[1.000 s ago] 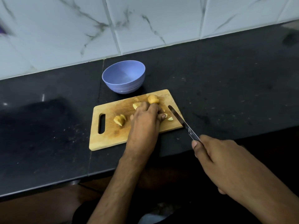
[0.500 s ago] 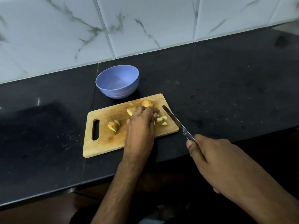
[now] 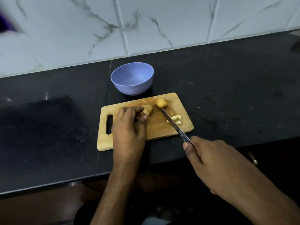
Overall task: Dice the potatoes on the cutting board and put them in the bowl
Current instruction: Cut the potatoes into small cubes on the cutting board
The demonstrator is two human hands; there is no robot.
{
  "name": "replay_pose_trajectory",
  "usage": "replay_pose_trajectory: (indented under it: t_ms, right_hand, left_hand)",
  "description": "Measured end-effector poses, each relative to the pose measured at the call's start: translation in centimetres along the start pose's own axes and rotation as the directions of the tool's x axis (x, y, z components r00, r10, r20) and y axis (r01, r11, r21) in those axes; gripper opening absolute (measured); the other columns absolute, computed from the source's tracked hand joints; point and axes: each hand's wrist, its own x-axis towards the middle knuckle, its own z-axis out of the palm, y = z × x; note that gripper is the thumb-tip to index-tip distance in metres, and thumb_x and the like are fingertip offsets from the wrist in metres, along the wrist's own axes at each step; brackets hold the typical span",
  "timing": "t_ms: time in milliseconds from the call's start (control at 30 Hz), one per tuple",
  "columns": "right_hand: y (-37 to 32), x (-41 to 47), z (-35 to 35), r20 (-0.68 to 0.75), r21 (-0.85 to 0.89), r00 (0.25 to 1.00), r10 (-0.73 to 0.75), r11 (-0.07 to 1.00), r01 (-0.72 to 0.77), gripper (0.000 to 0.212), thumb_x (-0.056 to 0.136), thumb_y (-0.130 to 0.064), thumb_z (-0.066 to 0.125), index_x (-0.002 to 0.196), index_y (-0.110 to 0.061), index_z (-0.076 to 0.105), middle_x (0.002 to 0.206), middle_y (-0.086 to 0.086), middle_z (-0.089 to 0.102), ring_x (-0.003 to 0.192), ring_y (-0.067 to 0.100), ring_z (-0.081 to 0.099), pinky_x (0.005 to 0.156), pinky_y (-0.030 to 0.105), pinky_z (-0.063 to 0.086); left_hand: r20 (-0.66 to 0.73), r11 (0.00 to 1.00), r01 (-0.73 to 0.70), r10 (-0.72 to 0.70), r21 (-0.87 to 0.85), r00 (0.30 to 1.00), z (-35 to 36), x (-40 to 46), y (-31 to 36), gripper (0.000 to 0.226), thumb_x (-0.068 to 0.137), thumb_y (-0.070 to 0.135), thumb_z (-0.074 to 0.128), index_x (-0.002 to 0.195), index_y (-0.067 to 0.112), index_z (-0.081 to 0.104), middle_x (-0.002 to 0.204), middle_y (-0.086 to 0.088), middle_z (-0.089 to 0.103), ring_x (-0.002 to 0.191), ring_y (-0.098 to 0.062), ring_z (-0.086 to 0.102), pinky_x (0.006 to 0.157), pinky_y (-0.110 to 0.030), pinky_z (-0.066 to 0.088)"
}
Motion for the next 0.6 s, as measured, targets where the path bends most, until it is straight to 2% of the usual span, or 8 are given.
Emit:
replay_pose_trajectory:
  t_ms: [67, 133, 233, 367, 467, 600]
  right_hand:
    - [-0.7, 0.3, 0.3, 0.007, 0.001, 1.0, -0.015, 1.0, 0.015, 0.033, 0.102, -0.052, 0.019, 0.086, -0.034, 0.041, 0.066, -0.006, 0.057, 0.044, 0.004, 0.053, 0.05, 0.017, 0.044]
    - [-1.3, 0.5, 0.6, 0.022, 0.0, 0.999, -0.026, 1.0, 0.026, 0.033, 0.102, -0.052, 0.019, 0.088, -0.034, 0.044, 0.066, -0.006, 0.057, 0.046, 0.004, 0.055, 0.053, 0.019, 0.048]
    - [-2.3, 1.0, 1.1, 0.029, 0.006, 0.998, -0.049, 0.999, 0.049, 0.034, 0.102, -0.052, 0.019, 0.089, -0.034, 0.044, 0.065, -0.007, 0.057, 0.046, 0.003, 0.055, 0.055, 0.019, 0.05]
    - [-3.2, 1.6, 1.7, 0.034, 0.021, 0.998, -0.06, 0.998, 0.06, 0.032, 0.101, -0.053, 0.019, 0.09, -0.035, 0.044, 0.067, -0.007, 0.057, 0.047, 0.002, 0.054, 0.054, 0.02, 0.05]
    - [-3.6, 1.8, 2.2, 0.042, 0.032, 0.997, -0.062, 0.998, 0.061, 0.034, 0.101, -0.054, 0.02, 0.094, -0.036, 0.047, 0.069, -0.007, 0.059, 0.049, 0.004, 0.057, 0.058, 0.024, 0.055]
    - [-3.6, 2.0, 2.8, 0.045, 0.039, 0.997, -0.07, 0.997, 0.068, 0.033, 0.1, -0.055, 0.02, 0.095, -0.036, 0.047, 0.07, -0.007, 0.059, 0.053, 0.004, 0.058, 0.058, 0.022, 0.054]
  left_hand:
    - [-0.042, 1.0, -0.002, 0.003, 0.023, 0.999, -1.3, 0.2, -1.0, 0.019, 0.09, 0.017, 0.076, 0.108, 0.016, 0.071, 0.103, 0.008, 0.062, 0.093, -0.001, 0.058, 0.077, -0.003, 0.039]
    - [-0.02, 0.998, 0.035, -0.034, 0.053, 0.999, -2.6, 0.7, -2.3, 0.029, 0.085, 0.026, 0.081, 0.111, 0.019, 0.07, 0.106, 0.008, 0.06, 0.095, -0.003, 0.058, 0.076, -0.005, 0.041]
    - [0.053, 0.988, 0.125, -0.13, 0.093, 0.99, -3.8, 1.2, -4.0, 0.044, 0.079, 0.041, 0.084, 0.117, 0.025, 0.067, 0.109, 0.012, 0.061, 0.1, -0.005, 0.059, 0.08, -0.022, 0.05]
    - [0.129, 0.983, 0.102, -0.122, 0.15, 0.984, -3.5, 1.4, -3.9, 0.032, 0.08, 0.043, 0.081, 0.108, 0.033, 0.069, 0.101, 0.017, 0.064, 0.097, -0.002, 0.057, 0.087, -0.041, 0.053]
    - [0.132, 0.987, 0.098, -0.114, 0.128, 0.985, -3.4, 1.3, -4.3, 0.026, 0.084, 0.039, 0.078, 0.108, 0.034, 0.072, 0.099, 0.017, 0.063, 0.097, -0.001, 0.056, 0.09, -0.044, 0.051]
    - [0.143, 0.989, 0.112, -0.126, 0.098, 0.982, -3.4, 1.4, -4.8, 0.032, 0.084, 0.034, 0.08, 0.115, 0.037, 0.074, 0.102, 0.017, 0.064, 0.1, -0.003, 0.057, 0.092, -0.046, 0.05]
